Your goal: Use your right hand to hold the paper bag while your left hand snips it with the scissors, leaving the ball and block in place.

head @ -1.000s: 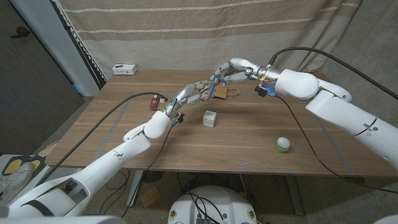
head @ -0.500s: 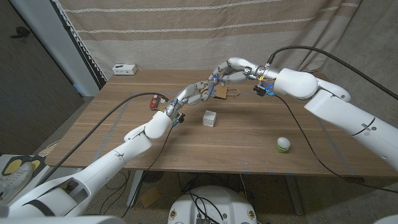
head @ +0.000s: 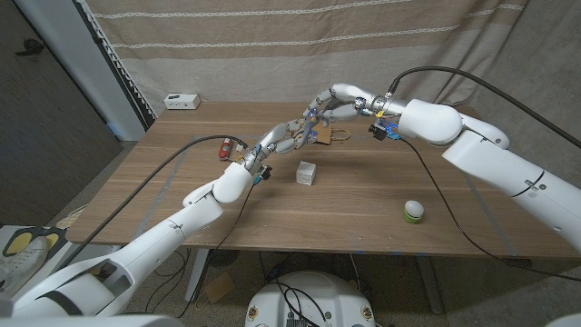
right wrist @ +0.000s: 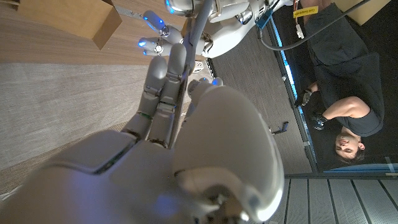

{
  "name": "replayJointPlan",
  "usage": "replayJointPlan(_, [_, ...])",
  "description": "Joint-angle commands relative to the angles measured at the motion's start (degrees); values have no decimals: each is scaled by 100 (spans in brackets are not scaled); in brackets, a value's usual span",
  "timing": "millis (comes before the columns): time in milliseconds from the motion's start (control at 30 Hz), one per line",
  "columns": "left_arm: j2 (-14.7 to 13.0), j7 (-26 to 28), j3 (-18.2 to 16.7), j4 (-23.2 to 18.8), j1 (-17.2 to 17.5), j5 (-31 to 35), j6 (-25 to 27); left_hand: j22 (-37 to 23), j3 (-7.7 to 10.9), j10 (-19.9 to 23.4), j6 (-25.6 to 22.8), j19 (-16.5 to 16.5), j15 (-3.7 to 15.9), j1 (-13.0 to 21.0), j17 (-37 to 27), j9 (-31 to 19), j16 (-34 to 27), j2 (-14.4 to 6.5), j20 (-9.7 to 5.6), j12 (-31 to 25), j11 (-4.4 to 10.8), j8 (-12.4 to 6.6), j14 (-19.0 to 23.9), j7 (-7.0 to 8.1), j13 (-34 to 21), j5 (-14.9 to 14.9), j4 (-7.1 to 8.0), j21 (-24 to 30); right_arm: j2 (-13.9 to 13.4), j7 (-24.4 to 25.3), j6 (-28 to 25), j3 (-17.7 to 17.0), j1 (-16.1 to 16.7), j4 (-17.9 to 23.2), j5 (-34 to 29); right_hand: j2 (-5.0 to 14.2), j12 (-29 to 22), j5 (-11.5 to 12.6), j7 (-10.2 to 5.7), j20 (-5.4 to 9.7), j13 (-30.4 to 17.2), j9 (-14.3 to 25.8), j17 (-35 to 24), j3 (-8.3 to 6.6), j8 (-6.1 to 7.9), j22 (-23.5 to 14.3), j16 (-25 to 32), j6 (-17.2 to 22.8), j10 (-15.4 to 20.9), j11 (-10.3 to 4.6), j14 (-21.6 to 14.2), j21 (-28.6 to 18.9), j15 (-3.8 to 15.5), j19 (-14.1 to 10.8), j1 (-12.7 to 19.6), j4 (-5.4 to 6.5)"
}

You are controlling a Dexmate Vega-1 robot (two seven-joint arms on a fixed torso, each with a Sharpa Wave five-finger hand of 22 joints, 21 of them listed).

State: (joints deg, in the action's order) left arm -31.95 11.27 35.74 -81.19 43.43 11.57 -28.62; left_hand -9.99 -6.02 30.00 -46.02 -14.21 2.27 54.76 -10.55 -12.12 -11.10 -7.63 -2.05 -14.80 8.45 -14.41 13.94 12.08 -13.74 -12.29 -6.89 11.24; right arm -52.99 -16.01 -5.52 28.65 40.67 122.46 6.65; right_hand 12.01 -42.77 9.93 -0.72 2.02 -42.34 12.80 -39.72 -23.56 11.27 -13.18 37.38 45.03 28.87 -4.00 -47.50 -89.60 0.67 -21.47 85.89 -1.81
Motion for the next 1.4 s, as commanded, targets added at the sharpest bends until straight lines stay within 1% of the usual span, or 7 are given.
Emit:
replayJointPlan(33, [93, 267, -67, -64, 153, -31, 121, -27, 400, 959, -376, -21, 1034, 83, -63, -193, -75, -311, -829, -115, 412, -348, 423, 43, -270, -1, 41, 19, 51, -22, 73, 13, -34, -100, 0, -8, 30, 13, -16, 1029, -16, 2, 3, 22, -5, -24, 13, 38, 28, -9, 20, 17, 1233, 12, 42, -12])
replayJointPlan(200, [117, 898, -86, -205, 262, 578, 278, -48, 1247, 1286, -721, -84, 1043, 156, -114, -329, -126, -380, -778, -160, 417, -670, 740, 27, -473, -51, 340, 68, 45, -51, 76, 13, -46, -95, 9, -9, 36, 13, -19, 1030, -18, 2, 10, 24, -4, -22, 16, 43, 22, -9, 20, 21, 1230, 18, 43, -12])
replayJointPlan(433, [127, 829, -65, -273, 297, 424, 379, -52, 1905, 1544, -798, -133, 1048, 71, -143, -454, -110, -285, -787, -118, 418, -970, 947, 51, -677, -20, 530, 70, 13, -32, 55, -17, -12, -30, 3, -7, 38, 15, -9, 1030, -21, 2, 18, 26, -4, -21, 19, 45, 33, -5, 18, 22, 1230, 25, 41, -7])
replayJointPlan(500, [113, 790, -61, -314, 306, 396, 442, -46, 2319, 1660, -694, -142, 1046, -95, -166, -655, -73, -203, -799, -72, 420, -1258, 1039, 45, -882, 3, 616, 55, 5, -35, 44, -20, -10, -16, -1, -8, 38, 15, -3, 1031, -23, 2, 21, 26, -5, -20, 20, 43, 38, -6, 18, 23, 1230, 27, 42, -8])
replayJointPlan(800, [88, 671, -52, -470, 341, 256, 686, -40, 3651, 1657, 111, -147, 1058, -1011, -222, -1743, -21, -130, -792, -70, 412, -2419, 1199, 44, -1754, -81, 748, 37, 3, -72, 30, -7, -29, 3, -1, -5, 43, 17, -26, 1027, -34, 2, 31, 27, -9, -19, 19, 33, 31, -13, 24, 23, 1234, 28, 40, -1])
replayJointPlan(1000, [72, 631, -56, -492, 371, 142, 691, -43, 4044, 1514, 460, -128, 1063, -1392, -244, -1978, -4, -118, -812, -138, 407, -2694, 1205, 39, -2068, -151, 826, 41, 11, -63, -21, 3, -29, 21, -10, -4, 53, 19, -20, 1030, -30, 2, 38, 28, -8, -19, 22, 36, 26, -2, 21, 21, 1233, 30, 39, 2])
replayJointPlan(1400, [60, 624, -83, -507, 400, 26, 671, -44, 4346, 1441, 657, -113, 1062, -1712, -228, -2067, 8, -84, -814, -188, 405, -2943, 1133, 41, -2284, -222, 815, 44, 16, -81, -83, 21, -36, 55, 6, 0, 57, 24, -31, 1032, -30, 2, 47, 26, -9, -18, 30, 32, 41, -11, 12, 21, 1229, 31, 37, 11])
